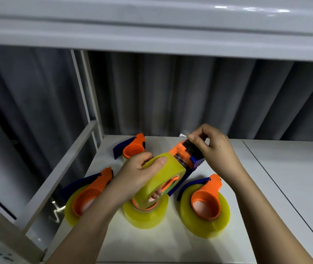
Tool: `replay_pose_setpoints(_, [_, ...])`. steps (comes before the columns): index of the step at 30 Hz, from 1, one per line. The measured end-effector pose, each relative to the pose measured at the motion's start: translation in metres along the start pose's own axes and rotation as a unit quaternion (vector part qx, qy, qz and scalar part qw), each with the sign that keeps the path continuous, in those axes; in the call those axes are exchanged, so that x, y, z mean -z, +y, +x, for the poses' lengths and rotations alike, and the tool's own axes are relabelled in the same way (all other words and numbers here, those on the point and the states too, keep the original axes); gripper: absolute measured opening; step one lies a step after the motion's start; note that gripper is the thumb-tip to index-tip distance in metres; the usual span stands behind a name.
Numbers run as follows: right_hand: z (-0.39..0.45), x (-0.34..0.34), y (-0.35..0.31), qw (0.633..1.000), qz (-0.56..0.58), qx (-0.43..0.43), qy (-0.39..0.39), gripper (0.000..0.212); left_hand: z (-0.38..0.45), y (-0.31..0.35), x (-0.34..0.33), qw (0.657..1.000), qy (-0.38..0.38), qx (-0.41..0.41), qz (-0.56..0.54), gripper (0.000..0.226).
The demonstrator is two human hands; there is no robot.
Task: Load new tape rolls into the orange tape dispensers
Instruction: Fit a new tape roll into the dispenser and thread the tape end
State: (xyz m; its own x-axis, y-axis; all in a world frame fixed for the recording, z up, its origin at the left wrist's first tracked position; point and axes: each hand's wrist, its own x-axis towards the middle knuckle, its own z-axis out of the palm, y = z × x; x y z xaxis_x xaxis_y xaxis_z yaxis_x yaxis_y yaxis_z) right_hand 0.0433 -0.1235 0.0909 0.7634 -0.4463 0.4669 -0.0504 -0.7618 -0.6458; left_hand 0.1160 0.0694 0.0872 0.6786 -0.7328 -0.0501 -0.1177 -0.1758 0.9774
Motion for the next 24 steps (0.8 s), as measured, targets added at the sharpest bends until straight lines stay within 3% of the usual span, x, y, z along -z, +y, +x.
replay_pose_setpoints(4, [0.002,0.002,0.000,1.000,0.014,0.013,-0.012,0.015,0.000,0.001,0.003,1.000,0.002,-0.005,0.013,0.033])
replay_pose_setpoints(11, [-0.002,-0.001,0.003,0.998,0.011,0.055,0.028,0.013,-0.004,0.001,0.005,1.000,-0.006,0.008,-0.017,0.051])
replay_pose_setpoints(20, [-0.008,0.005,-0.002,0.995,0.084,0.018,0.049,0.016,-0.004,-0.001,0.007,0.999,0.028,-0.001,-0.025,0.045])
replay_pose_setpoints(24, [-0.012,0.005,-0.004,0.993,0.098,-0.011,0.065,0.014,-0.007,-0.002,0.002,0.997,0.058,-0.042,-0.005,0.043])
